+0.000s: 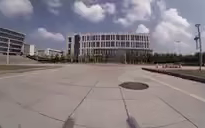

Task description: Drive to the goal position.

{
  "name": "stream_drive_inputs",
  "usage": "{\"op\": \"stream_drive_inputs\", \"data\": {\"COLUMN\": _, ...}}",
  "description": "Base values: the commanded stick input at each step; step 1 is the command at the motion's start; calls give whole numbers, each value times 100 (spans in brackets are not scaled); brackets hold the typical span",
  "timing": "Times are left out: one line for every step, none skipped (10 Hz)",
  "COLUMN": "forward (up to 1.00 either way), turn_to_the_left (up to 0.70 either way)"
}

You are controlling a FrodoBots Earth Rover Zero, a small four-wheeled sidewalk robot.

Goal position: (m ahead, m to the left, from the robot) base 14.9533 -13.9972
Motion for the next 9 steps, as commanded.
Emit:
{"op": "stream_drive_inputs", "data": {"forward": 70, "turn_to_the_left": 5}}
{"op": "stream_drive_inputs", "data": {"forward": 70, "turn_to_the_left": 5}}
{"op": "stream_drive_inputs", "data": {"forward": 70, "turn_to_the_left": 5}}
{"op": "stream_drive_inputs", "data": {"forward": 70, "turn_to_the_left": 5}}
{"op": "stream_drive_inputs", "data": {"forward": 70, "turn_to_the_left": 5}}
{"op": "stream_drive_inputs", "data": {"forward": 70, "turn_to_the_left": 3}}
{"op": "stream_drive_inputs", "data": {"forward": 70, "turn_to_the_left": -30}}
{"op": "stream_drive_inputs", "data": {"forward": 70, "turn_to_the_left": -30}}
{"op": "stream_drive_inputs", "data": {"forward": 70, "turn_to_the_left": -30}}
